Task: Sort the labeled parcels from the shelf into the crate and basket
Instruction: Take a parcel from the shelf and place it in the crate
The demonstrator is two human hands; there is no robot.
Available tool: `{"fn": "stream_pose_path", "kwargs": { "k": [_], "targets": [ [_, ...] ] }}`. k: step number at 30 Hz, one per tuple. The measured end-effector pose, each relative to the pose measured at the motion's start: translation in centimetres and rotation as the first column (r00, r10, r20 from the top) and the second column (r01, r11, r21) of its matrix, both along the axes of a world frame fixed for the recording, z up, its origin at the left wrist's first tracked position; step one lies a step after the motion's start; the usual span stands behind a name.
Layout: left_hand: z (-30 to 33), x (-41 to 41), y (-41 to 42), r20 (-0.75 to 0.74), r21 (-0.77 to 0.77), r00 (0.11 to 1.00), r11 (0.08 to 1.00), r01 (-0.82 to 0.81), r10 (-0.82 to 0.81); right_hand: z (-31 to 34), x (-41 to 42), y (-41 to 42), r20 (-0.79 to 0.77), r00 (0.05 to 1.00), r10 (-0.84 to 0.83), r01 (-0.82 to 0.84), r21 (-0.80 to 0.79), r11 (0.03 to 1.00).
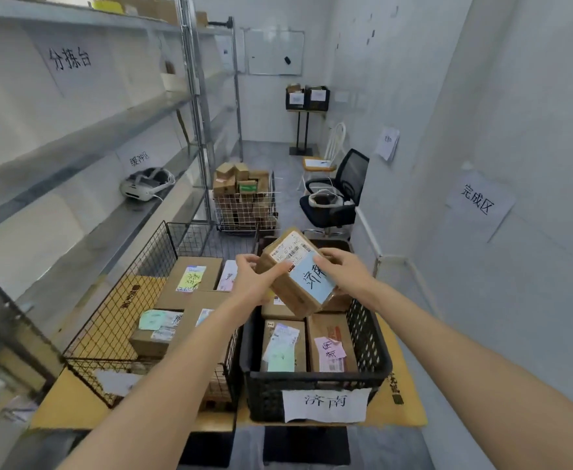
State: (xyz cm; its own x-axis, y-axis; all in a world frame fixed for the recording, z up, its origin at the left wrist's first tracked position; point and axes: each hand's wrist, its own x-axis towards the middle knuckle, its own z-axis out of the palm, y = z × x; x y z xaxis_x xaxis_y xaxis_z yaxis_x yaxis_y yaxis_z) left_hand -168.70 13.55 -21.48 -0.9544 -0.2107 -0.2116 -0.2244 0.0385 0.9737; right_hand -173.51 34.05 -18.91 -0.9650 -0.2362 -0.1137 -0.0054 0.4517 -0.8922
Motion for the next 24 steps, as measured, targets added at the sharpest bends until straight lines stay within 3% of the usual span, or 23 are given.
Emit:
{"fn": "stream_pose_path", "kwargs": {
  "k": [12, 24],
  "targets": [
    [-13.1, -9.4, 1.2, 0.353, -0.197, 0.934, 0.972, 0.126, -0.049, -16.8, -12.8, 1.7, 0.207, 0.974, 0.094, -0.110, 0.068, 0.992],
    [-19.7, -10.9, 0.8, 0.488, -0.242, 0.873, 0.963, 0.121, 0.013, -24.4, -15.4, 0.8, 0.284, 0.941, 0.184, -0.211, 0.067, 0.975]
  ]
}}
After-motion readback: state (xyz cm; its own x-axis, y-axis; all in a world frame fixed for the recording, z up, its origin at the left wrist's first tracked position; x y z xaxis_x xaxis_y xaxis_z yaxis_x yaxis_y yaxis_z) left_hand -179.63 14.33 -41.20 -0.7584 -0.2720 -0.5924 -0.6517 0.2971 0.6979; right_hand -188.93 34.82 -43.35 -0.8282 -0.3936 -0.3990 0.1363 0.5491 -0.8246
